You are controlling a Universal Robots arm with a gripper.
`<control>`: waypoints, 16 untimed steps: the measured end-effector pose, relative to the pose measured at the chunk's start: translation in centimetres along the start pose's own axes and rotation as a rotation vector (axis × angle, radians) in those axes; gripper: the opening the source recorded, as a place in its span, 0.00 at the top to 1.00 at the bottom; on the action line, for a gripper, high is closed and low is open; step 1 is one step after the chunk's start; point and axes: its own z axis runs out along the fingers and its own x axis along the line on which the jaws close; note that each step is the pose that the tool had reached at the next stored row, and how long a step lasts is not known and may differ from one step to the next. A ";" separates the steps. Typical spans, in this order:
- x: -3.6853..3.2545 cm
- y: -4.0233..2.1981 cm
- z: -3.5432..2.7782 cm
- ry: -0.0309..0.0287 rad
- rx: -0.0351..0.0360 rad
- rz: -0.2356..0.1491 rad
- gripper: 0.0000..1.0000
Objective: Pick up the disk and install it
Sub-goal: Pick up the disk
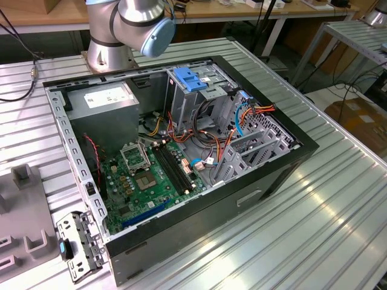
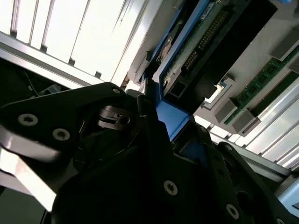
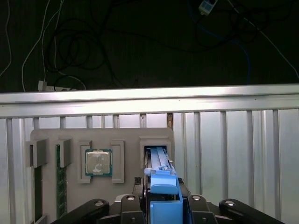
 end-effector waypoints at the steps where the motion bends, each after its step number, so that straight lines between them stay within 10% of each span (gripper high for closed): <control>1: 0.00 0.00 0.00 0.0000 0.0000 0.000 0.63; 16: 0.00 0.00 -0.55 0.0006 0.0000 0.000 0.63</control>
